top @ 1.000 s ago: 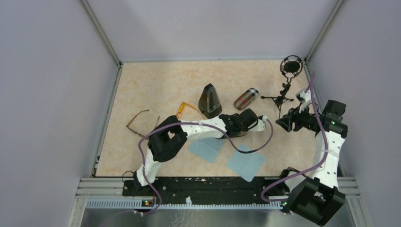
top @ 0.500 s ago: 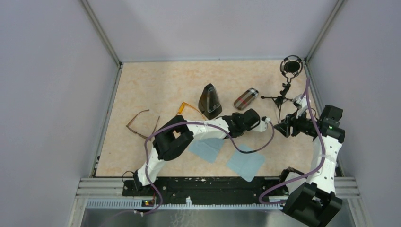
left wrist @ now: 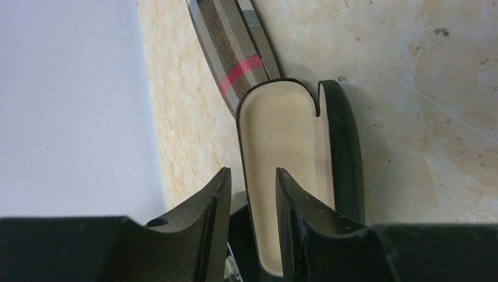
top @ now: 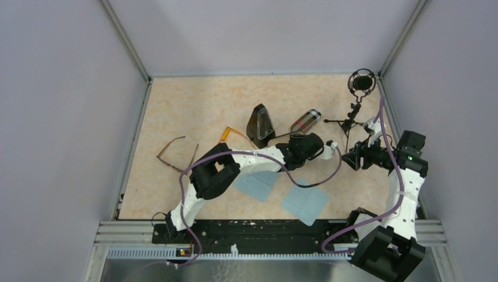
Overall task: Organize the sunglasses
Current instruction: Place the sunglasses case at the center of the board, then fold the glasses cleaning cloth at the center of the board.
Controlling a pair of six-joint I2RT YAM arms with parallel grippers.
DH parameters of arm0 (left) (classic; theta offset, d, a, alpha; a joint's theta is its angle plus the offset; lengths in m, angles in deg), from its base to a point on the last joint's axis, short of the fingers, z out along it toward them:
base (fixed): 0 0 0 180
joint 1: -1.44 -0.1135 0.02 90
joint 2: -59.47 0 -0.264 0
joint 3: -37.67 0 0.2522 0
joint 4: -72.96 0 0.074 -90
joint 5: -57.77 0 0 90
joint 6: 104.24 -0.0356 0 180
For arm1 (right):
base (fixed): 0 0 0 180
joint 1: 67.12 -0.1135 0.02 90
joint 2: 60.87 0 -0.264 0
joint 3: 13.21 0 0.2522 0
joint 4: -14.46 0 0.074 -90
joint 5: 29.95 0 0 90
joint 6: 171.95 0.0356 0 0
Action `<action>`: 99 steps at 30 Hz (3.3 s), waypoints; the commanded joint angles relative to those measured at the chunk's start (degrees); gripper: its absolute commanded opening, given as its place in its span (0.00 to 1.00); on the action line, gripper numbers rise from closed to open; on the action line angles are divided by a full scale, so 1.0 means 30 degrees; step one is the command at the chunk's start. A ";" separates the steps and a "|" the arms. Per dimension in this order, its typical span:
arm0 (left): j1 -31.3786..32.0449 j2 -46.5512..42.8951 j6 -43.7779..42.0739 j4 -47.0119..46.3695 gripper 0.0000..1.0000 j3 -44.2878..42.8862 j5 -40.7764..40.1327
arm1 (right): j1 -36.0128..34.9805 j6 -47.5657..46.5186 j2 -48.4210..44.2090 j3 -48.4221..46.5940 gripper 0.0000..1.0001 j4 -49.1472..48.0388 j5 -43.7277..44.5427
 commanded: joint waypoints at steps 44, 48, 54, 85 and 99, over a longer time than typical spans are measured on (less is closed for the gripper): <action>0.3554 -1.1959 3.0458 -0.5729 0.29 1.5964 0.6789 | 0.0155 -0.0125 -0.2159 0.1604 0.53 -0.2164 0.0255; 0.3553 -1.1793 2.9637 -0.5871 0.25 1.5284 0.7318 | 0.0175 -0.0203 -0.2146 0.1668 0.53 -0.2186 0.0196; 0.3623 -1.0280 3.0099 -0.6311 0.16 1.4659 0.8982 | 0.0169 -0.0218 -0.1862 0.1640 0.52 -0.2221 0.0064; 0.1054 -1.0423 2.4495 0.0182 0.28 1.1351 0.7921 | -0.0237 -0.2923 0.0582 0.0945 0.54 -0.1227 -0.1760; 0.1082 -1.5675 2.8846 -0.1192 0.50 1.6839 0.5708 | -1.1218 -0.0651 0.6200 0.0699 0.51 -0.4930 0.3813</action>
